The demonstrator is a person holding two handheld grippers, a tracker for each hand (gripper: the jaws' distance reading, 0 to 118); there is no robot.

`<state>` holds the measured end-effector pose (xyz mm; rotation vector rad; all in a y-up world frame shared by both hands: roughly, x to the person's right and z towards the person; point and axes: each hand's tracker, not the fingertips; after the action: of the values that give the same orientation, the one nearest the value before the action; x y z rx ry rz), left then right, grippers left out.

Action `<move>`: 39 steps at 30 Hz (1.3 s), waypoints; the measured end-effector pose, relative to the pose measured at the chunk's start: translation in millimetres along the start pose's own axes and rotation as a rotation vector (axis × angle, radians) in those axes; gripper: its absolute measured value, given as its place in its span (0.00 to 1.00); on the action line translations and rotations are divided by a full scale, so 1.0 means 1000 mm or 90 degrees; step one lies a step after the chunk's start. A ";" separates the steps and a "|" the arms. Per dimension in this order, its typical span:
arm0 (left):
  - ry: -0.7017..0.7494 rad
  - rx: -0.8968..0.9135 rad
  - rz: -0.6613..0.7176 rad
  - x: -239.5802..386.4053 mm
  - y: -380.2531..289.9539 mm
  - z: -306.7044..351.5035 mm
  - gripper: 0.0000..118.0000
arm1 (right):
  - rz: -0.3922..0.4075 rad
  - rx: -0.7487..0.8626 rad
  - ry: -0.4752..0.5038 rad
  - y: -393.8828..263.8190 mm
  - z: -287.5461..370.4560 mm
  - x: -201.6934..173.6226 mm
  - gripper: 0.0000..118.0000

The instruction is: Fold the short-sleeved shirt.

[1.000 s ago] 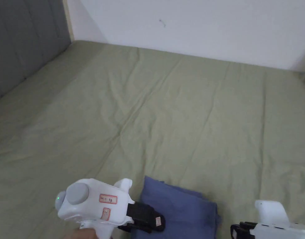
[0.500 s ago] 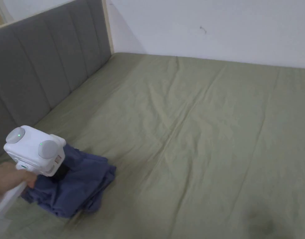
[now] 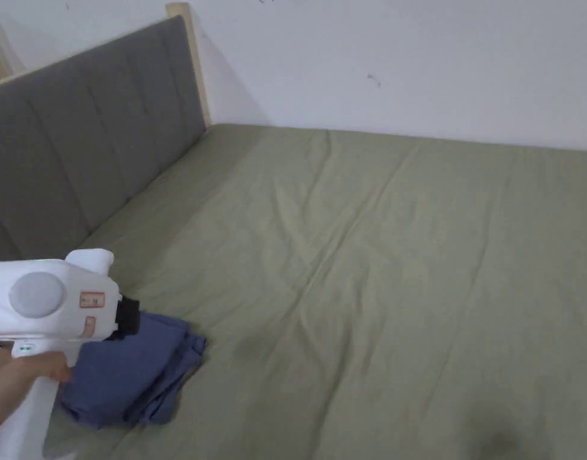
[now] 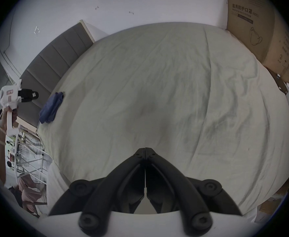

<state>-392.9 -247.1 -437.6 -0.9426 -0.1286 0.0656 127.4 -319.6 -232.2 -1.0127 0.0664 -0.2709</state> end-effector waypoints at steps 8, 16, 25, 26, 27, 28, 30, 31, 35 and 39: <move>-0.011 0.179 -0.050 0.148 -0.058 0.078 0.00 | 0.006 0.161 -0.011 0.012 0.059 -0.003 0.00; 0.023 0.426 -0.170 0.250 -0.110 0.157 0.00 | 0.070 0.471 -0.137 0.013 0.160 -0.035 0.00; -0.036 0.535 -0.146 0.289 -0.130 0.206 0.00 | 0.101 0.599 -0.204 -0.004 0.208 -0.045 0.00; -0.043 0.533 -0.134 0.288 -0.131 0.207 0.00 | 0.097 0.607 -0.211 -0.006 0.210 -0.044 0.00; -0.037 0.539 -0.117 0.287 -0.133 0.207 0.00 | 0.096 0.608 -0.215 -0.007 0.212 -0.043 0.00; -0.033 0.537 -0.121 0.287 -0.133 0.207 0.00 | 0.090 0.607 -0.217 -0.008 0.214 -0.040 0.00; -0.027 0.533 -0.109 0.287 -0.132 0.208 0.00 | 0.081 0.603 -0.211 -0.009 0.216 -0.035 0.00; -0.030 0.532 -0.111 0.285 -0.133 0.209 0.00 | 0.077 0.601 -0.211 -0.009 0.215 -0.034 0.00; -0.018 0.531 -0.111 0.286 -0.135 0.206 0.00 | 0.071 0.585 -0.223 -0.007 0.210 -0.030 0.00; -0.001 0.517 -0.119 0.289 -0.134 0.200 0.00 | 0.061 0.573 -0.227 -0.004 0.205 -0.027 0.00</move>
<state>-134.8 -132.6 -189.4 -0.1174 -0.1729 -0.0541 137.5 -145.0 -122.0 -0.1488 -0.3098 -0.0106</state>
